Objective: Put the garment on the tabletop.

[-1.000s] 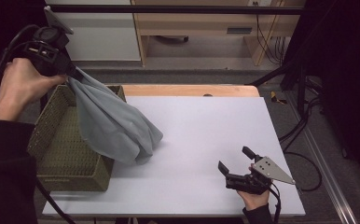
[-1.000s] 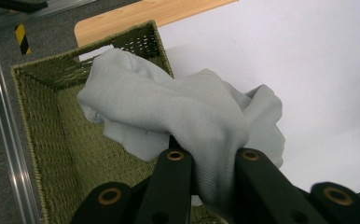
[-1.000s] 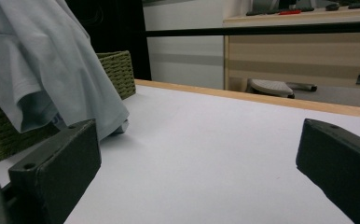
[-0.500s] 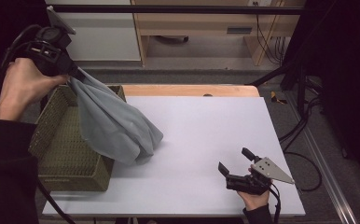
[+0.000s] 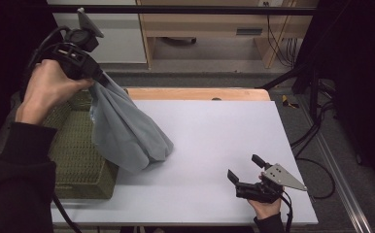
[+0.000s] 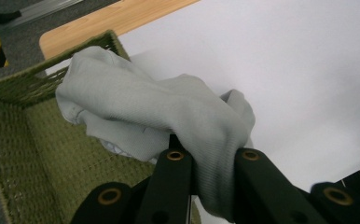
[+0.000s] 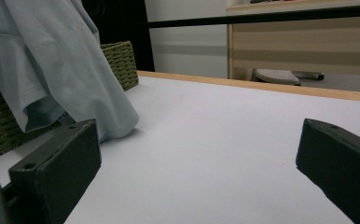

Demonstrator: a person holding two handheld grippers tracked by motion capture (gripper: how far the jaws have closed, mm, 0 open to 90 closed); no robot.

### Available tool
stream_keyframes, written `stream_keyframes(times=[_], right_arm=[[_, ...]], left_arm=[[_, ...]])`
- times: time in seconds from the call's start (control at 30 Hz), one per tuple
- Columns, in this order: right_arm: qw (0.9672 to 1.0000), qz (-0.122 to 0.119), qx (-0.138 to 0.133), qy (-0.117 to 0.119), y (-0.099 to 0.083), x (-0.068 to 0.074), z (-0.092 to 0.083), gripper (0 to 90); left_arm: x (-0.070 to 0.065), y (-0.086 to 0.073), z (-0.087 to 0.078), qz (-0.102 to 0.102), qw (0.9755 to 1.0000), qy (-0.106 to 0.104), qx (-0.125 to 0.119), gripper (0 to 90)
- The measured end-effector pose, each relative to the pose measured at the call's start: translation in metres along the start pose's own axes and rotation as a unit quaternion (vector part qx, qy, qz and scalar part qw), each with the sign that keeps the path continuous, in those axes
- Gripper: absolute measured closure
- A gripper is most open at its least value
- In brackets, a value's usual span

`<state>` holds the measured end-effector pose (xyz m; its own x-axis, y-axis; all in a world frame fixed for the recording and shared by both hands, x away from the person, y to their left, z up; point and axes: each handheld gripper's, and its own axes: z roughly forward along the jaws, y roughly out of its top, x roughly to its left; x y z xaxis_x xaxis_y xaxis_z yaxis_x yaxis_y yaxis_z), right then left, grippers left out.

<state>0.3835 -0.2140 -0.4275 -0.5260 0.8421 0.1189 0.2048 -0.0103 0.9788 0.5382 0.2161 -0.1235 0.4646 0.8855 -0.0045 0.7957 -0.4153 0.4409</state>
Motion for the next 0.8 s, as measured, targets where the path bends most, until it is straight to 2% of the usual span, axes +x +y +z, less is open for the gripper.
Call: stream_keyframes(times=[0.13, 0.33, 0.43, 0.5, 0.57, 0.67, 0.8], right_arm=[[1.0000, 0.000, 0.000, 0.002, 0.001, -0.001, -0.001, 0.3], [1.0000, 0.007, -0.005, 0.004, 0.002, -0.003, -0.003, 0.3], [0.9999, 0.007, -0.007, 0.000, 0.003, -0.003, -0.004, 0.3], [0.9999, 0.003, -0.015, 0.004, 0.003, -0.005, -0.004, 0.3], [0.9998, 0.015, -0.014, 0.002, 0.004, -0.003, -0.004, 0.3], [0.9998, 0.018, -0.012, 0.002, 0.004, -0.003, -0.005, 0.3], [0.9998, 0.010, -0.016, 0.002, 0.004, -0.004, -0.005, 0.3]], left_arm=[[-0.020, 0.009, 0.008, 0.020, 0.9997, -0.013, -0.001, 87.1], [-0.048, 0.021, 0.020, 0.056, 0.9980, -0.028, 0.005, 87.1], [-0.064, 0.025, 0.024, 0.066, 0.9973, -0.033, 0.001, 87.1], [-0.072, 0.028, 0.026, 0.081, 0.9961, -0.036, -0.003, 87.1], [-0.079, 0.031, 0.026, 0.092, 0.9950, -0.039, -0.003, 87.1], [-0.091, 0.034, 0.025, 0.098, 0.9940, -0.047, -0.013, 87.1], [-0.109, 0.038, 0.021, 0.113, 0.9916, -0.057, -0.025, 87.1]])
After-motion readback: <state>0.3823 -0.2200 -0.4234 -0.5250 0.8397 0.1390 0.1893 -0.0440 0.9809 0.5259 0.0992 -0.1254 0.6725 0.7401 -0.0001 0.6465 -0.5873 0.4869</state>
